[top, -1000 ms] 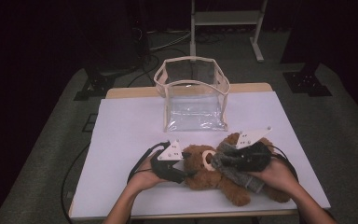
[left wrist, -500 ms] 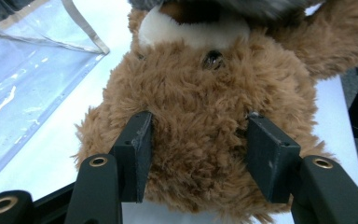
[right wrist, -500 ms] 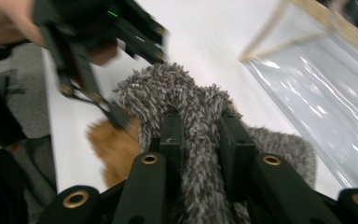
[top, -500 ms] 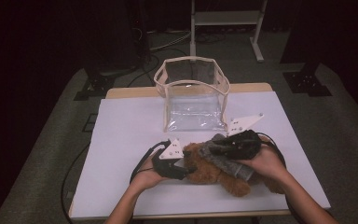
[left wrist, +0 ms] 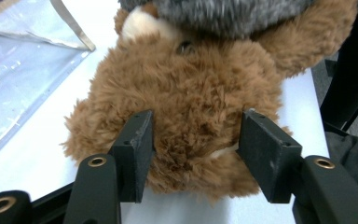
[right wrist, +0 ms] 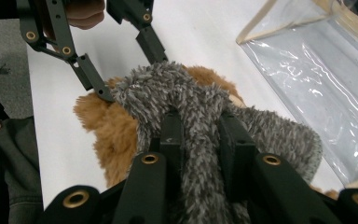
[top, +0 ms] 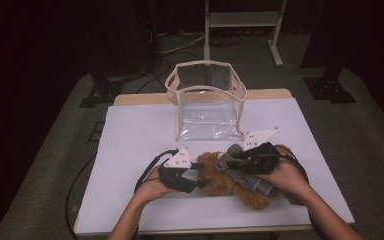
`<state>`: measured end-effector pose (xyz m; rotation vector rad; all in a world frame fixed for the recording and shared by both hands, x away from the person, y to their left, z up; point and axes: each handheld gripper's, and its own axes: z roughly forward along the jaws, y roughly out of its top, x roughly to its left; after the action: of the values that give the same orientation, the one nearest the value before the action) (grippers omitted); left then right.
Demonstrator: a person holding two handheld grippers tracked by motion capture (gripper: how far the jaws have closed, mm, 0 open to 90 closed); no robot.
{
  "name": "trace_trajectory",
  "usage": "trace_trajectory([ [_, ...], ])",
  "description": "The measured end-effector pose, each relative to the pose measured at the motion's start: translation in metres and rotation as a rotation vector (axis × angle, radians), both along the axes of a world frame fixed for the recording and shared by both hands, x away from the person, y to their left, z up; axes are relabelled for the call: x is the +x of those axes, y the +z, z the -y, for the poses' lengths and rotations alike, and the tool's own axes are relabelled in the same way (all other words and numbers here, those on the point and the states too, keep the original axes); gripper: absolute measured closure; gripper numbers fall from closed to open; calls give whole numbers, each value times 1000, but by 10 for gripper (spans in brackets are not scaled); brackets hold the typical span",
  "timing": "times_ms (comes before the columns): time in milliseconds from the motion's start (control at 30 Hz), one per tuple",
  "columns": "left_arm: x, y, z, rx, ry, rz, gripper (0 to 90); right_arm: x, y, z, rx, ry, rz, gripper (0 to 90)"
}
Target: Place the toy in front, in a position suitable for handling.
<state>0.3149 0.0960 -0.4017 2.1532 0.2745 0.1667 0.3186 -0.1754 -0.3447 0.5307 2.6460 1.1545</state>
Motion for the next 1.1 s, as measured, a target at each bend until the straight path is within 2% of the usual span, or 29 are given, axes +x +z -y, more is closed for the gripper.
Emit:
trace_trajectory([
  [100, 1, -4, 6, 5, 2, 6, 466, -3, 4, 0, -11, 7, -1, 731],
  [233, 4, -4, 9, 4, 25, 27, 466, -18, 19, -9, -2, 64, 21, 731],
  [300, 5, -4, 10, 6, 32, 29, 466, -23, 21, -18, -11, 92, 36, 731],
  [400, 4, -3, 10, 7, 32, 31, 462, -23, 14, -28, -36, 103, 43, 731],
  [500, 3, -3, 8, 15, 24, 30, 443, -17, -4, -30, -64, 100, 23, 731],
  [533, 3, -3, 7, 11, 21, 27, 440, -15, -7, -27, -49, 98, 12, 731],
  [600, 2, -2, 5, 16, 10, 23, 436, -14, -8, -22, -33, 90, 5, 732],
  [767, 1, -1, 3, 26, -7, 12, 436, -17, -9, -9, -51, 60, 15, 731],
  [900, 1, -3, 4, 27, -8, 8, 442, -18, -10, -3, -43, 48, 16, 731],
  [1000, 1, -5, 6, 23, -6, 12, 449, -20, -9, -5, -37, 43, 17, 731],
  [1100, 1, -6, 9, 19, -7, 13, 452, -22, -5, -13, -36, 74, 28, 731],
])
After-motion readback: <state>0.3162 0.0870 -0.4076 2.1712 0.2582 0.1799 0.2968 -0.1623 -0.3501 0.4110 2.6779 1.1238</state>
